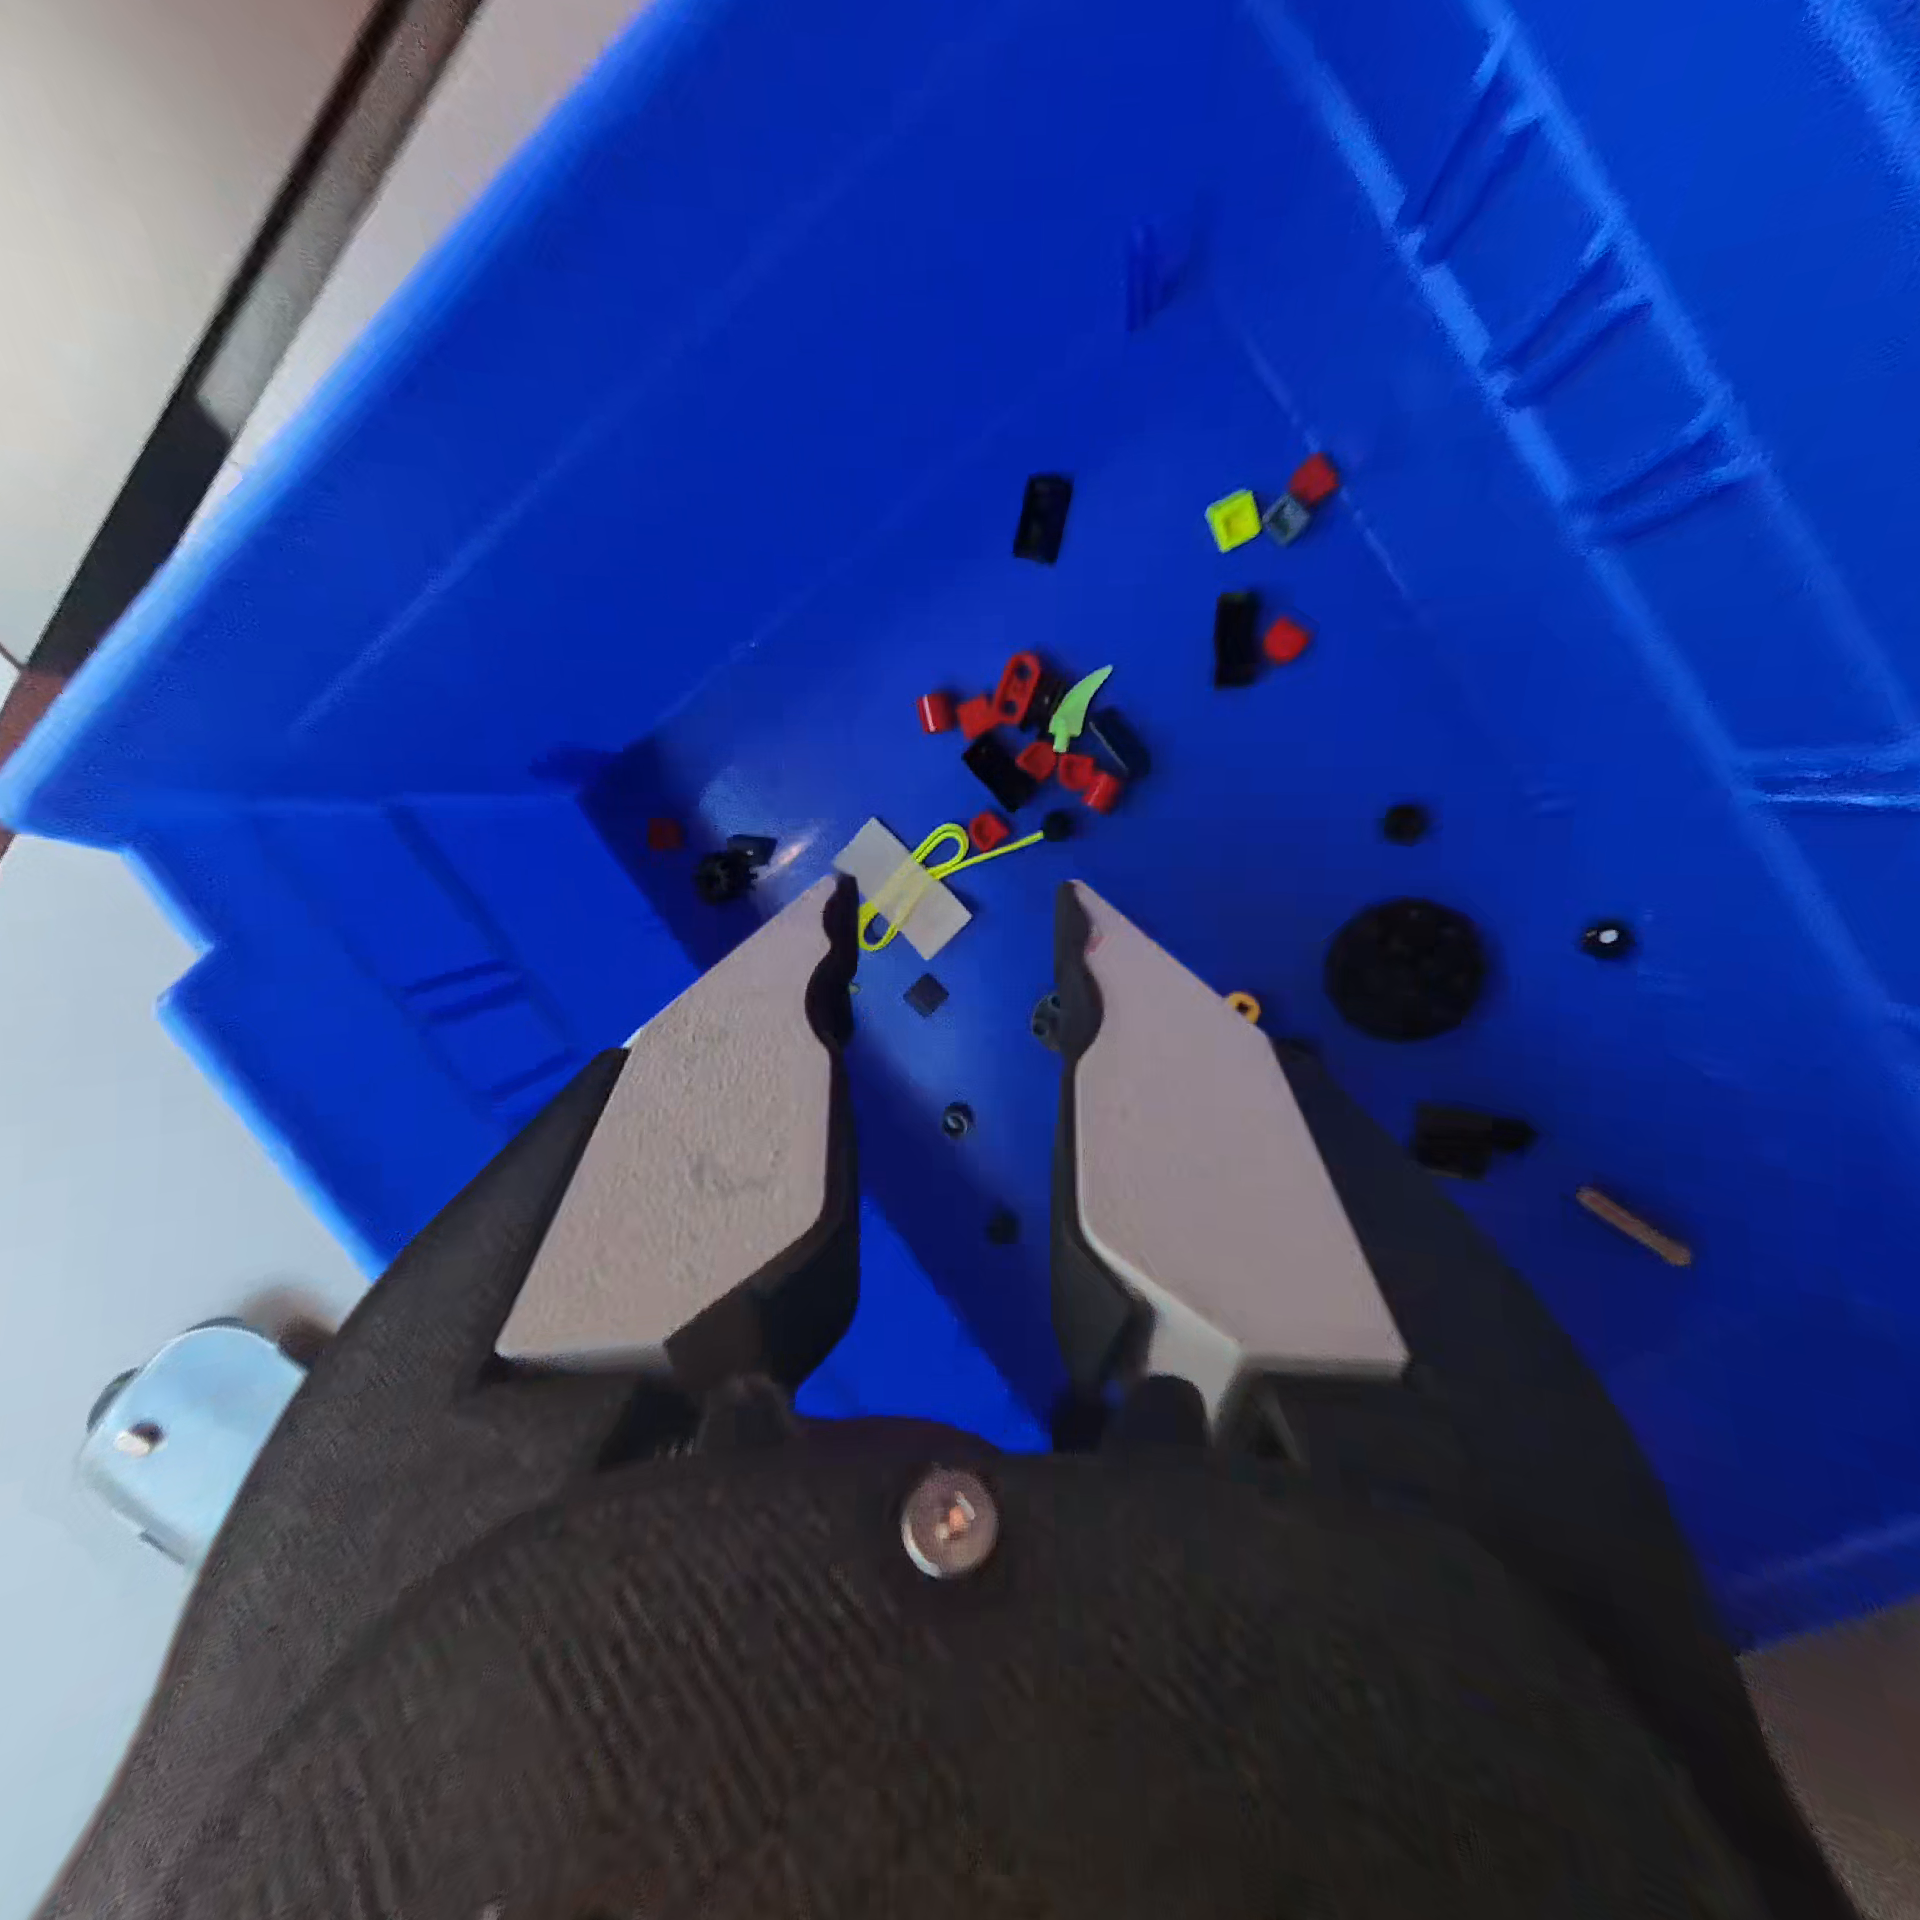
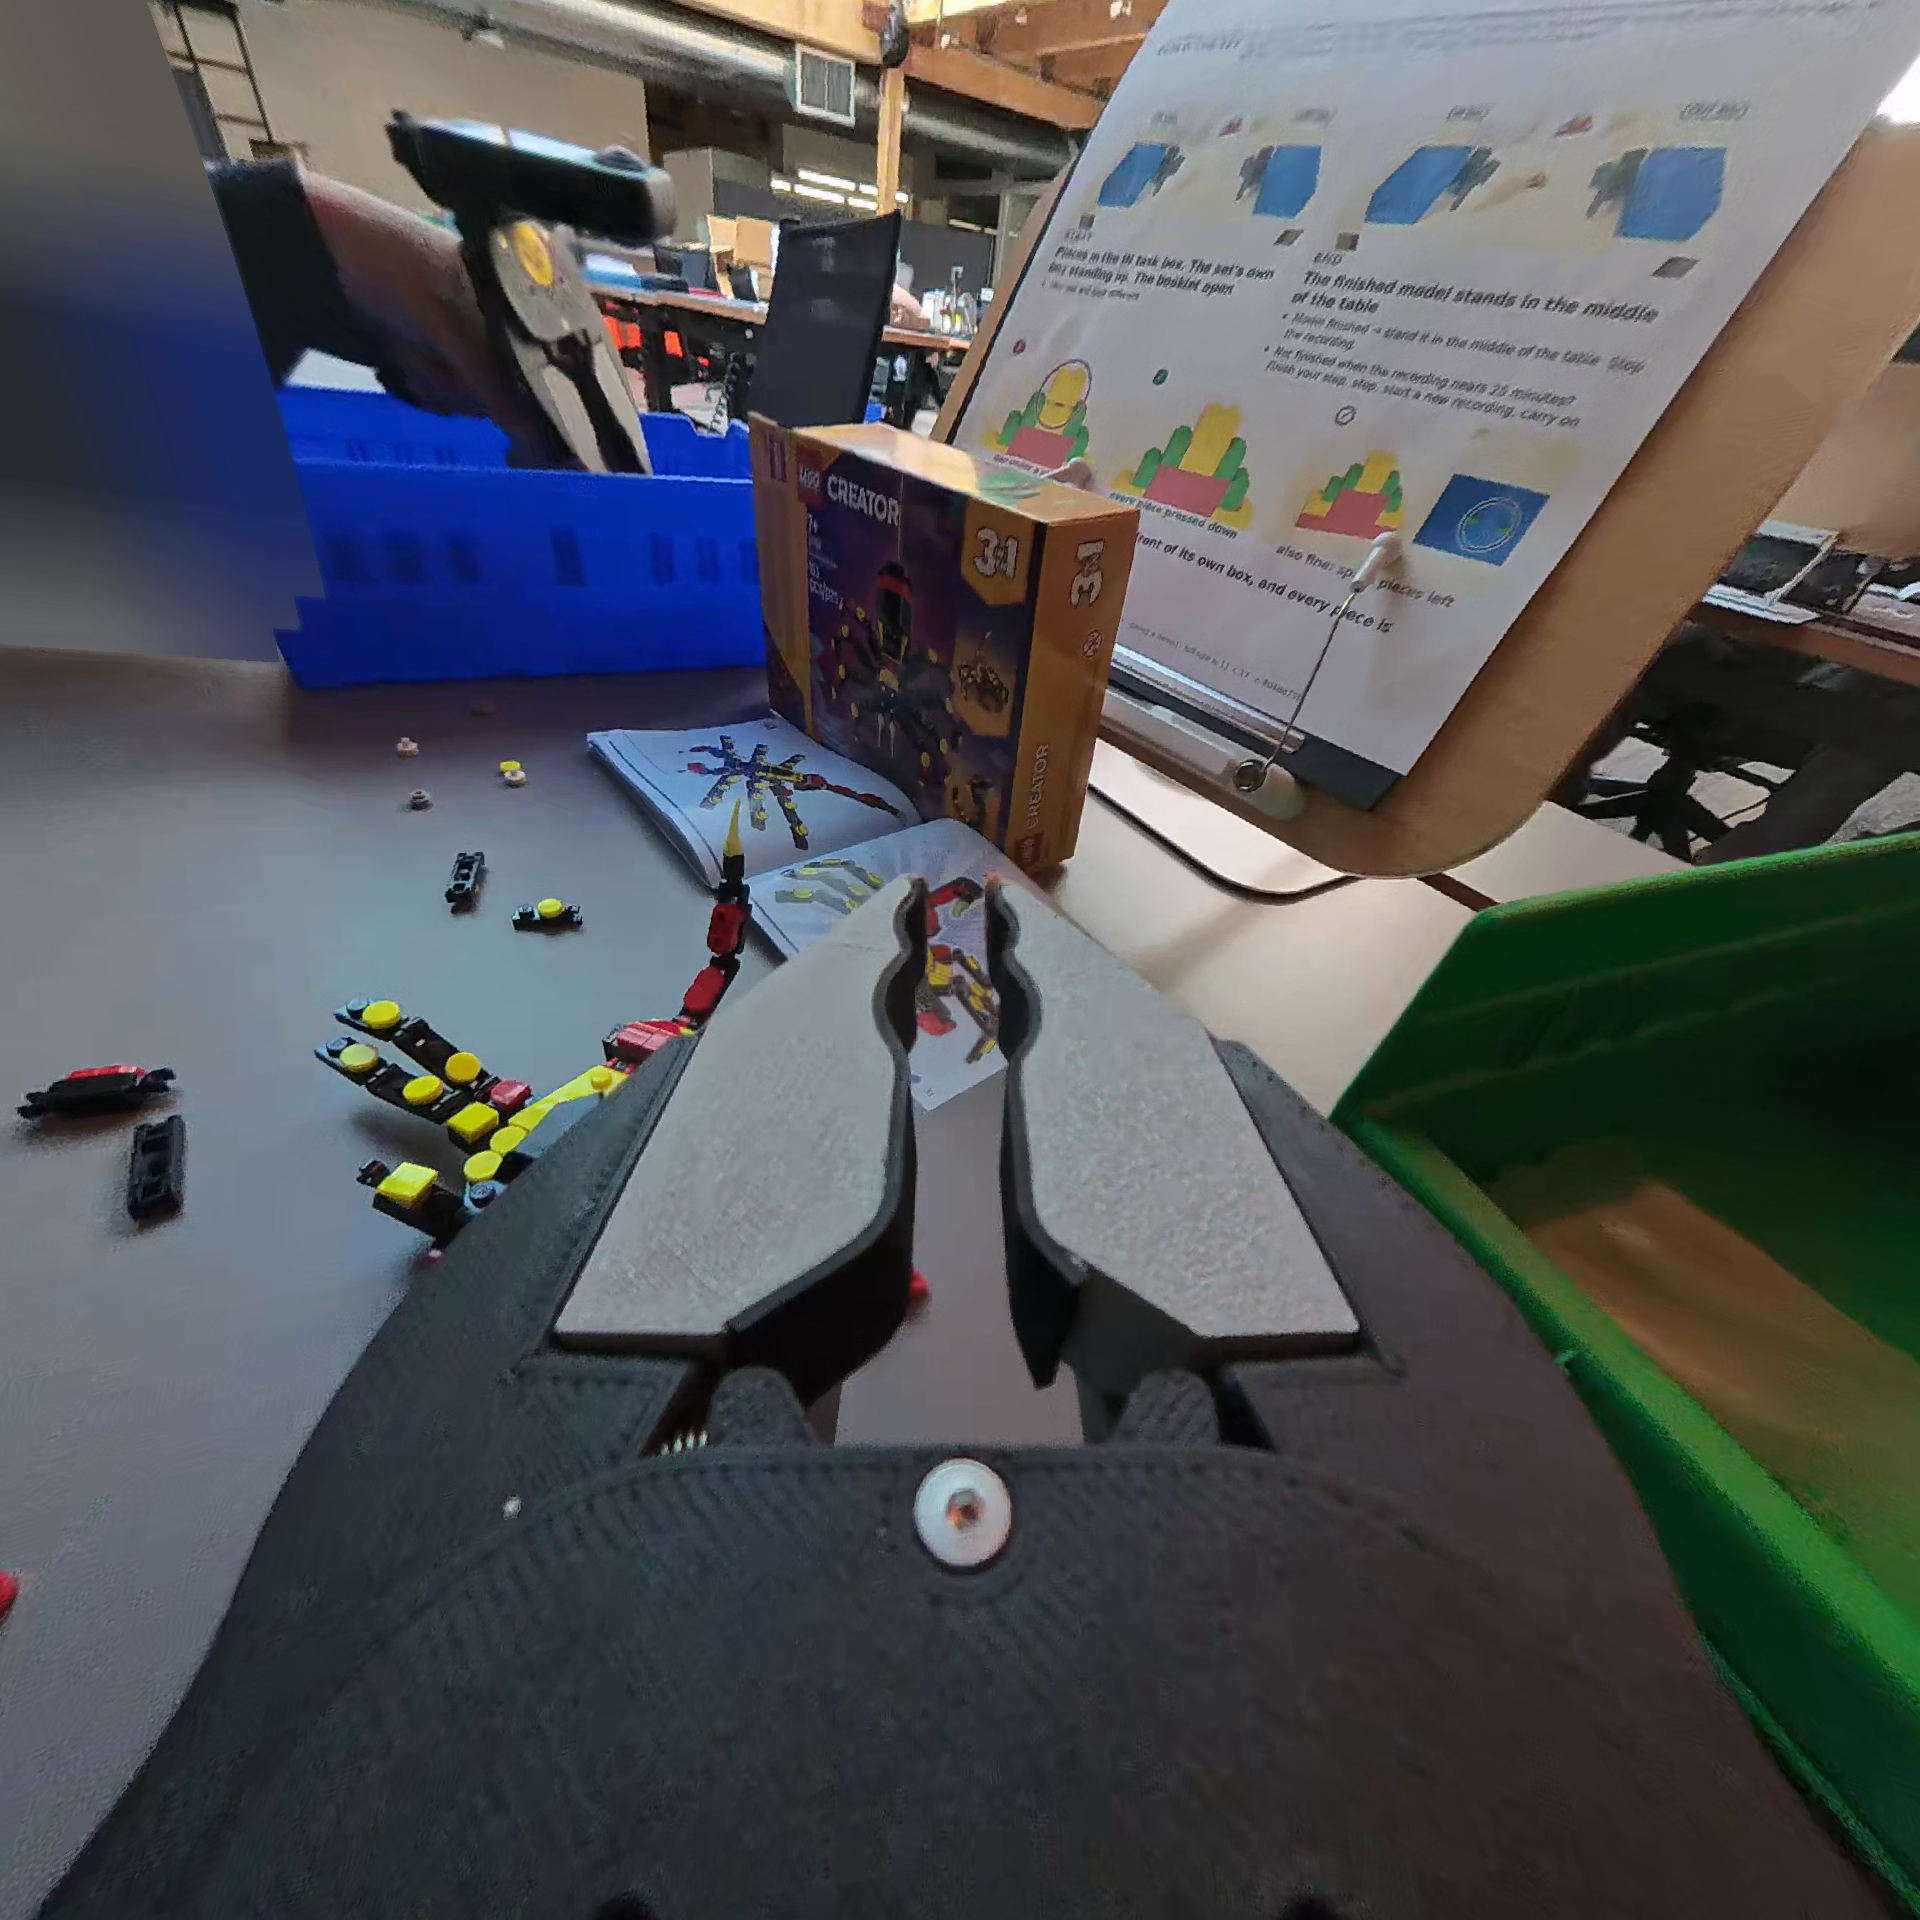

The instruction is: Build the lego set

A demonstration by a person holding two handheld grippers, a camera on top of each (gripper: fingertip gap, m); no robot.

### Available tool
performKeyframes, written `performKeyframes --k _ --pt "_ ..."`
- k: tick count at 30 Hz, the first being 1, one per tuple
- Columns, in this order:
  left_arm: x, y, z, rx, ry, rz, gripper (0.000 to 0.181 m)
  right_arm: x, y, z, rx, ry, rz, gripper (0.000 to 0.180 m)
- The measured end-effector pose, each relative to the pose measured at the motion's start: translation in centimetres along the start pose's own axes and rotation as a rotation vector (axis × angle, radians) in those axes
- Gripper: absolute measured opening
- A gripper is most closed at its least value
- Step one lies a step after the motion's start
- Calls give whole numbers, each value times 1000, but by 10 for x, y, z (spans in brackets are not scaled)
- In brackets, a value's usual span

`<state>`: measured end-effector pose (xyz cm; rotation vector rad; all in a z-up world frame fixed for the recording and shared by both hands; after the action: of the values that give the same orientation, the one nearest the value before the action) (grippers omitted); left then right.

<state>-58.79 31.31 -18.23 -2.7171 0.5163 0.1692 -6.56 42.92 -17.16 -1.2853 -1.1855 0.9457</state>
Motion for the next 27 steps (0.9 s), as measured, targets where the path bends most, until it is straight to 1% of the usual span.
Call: performKeyframes --k 1,3,6,7,11,12,13,15,17,21,23,25,27 --pt "-1 3 6 -44 -5 20 35 -1 2 1 -15 1 -11 6" --pt "-2 6 18 -104 -19 62 36 -2 3 2 -23 15 -23 5" --pt "-2 9 33 -178 22 90 34 -3 2 0 -5 9 -14 5" --pt "-2 5 34 -155 39 69 30 -4 2 -1 -5 8 -15 5" --pt "-8 5 39 -184 7 49 4 -11 -4 -3 8 -2 -38 4" --pt "-8 5 38 -179 0 40 0 -14 -6 -4 15 -10 -45 4" --pt "-8 4 37 -167 -21 25 0 -17 -9 -4 21 -16 -52 4" --pt "-2 2 31 -108 -24 -8 0 -23 -14 -5 33 -34 -64 4" --pt "1 1 20 -52 -75 -28 0 -28 -17 -6 40 -54 -75 4" --pt "11 2 -2 2 -137 -76 0 -34 -20 -10 51 -60 -48 4" --pt "16 1 -13 55 -196 -124 8 -34 -19 -11 66 -35 -17 5" --pt "23 -8 -31 210 -254 -204 18 -34 -19 -12 84 -35 21 7" --pt "35 -17 -50 387 -263 -311 30 -33 -17 -11 76 -29 38 13"
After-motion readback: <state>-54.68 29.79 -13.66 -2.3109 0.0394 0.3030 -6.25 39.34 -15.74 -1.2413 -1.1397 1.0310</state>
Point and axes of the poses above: each gripper's, where its closed fingertips meet, z out along the fingers, y out of its underside, x = y × z across the jaws, the point moved 6 cm from there along -z, back along the fingers, and after that the axes turned 1 degree about -y, right-handed, at the moved point
